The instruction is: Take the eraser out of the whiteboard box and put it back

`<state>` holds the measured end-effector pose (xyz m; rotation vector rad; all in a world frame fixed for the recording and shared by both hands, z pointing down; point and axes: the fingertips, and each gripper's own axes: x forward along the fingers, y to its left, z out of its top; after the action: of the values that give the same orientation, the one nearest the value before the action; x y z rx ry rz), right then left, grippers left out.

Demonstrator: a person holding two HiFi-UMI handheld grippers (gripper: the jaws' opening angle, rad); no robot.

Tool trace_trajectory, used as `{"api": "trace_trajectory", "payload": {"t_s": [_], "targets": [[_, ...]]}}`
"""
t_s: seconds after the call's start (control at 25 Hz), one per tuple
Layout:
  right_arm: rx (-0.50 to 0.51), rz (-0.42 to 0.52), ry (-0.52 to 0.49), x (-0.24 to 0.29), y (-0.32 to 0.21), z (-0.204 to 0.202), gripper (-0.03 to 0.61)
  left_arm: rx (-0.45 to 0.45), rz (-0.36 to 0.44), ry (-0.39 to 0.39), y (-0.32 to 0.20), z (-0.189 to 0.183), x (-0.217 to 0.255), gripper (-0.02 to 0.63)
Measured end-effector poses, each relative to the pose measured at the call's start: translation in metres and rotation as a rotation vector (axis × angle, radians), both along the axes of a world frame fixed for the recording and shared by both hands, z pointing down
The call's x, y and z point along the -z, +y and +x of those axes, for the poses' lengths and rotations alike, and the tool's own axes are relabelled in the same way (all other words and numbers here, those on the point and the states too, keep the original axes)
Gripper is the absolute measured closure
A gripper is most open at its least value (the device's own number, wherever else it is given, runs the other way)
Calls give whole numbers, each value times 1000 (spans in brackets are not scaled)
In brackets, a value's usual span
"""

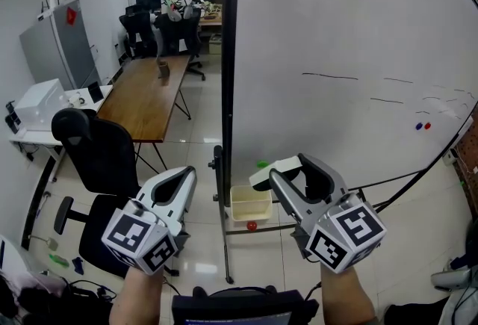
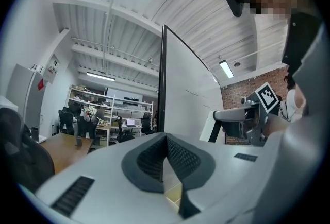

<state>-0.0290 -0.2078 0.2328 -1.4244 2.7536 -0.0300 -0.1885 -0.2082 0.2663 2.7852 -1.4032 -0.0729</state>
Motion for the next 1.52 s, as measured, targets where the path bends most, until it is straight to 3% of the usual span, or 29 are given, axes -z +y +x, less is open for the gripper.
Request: {"api": "trace_trajectory", "payload": {"t_s": [0.24, 0.52, 1.16, 1.52], "targets": [[-13, -6, 0, -4, 0, 3, 307, 48, -17, 66, -4, -13, -3, 581], [-28, -62, 21, -37, -9, 3, 306, 70, -47, 57, -9, -9, -30, 580], [-55, -213, 66, -151, -34, 2, 307, 80, -198, 6, -30, 21, -147, 578], [-60, -268, 69, -195, -42, 0, 307, 101, -272, -38, -32, 20, -202, 578]]}}
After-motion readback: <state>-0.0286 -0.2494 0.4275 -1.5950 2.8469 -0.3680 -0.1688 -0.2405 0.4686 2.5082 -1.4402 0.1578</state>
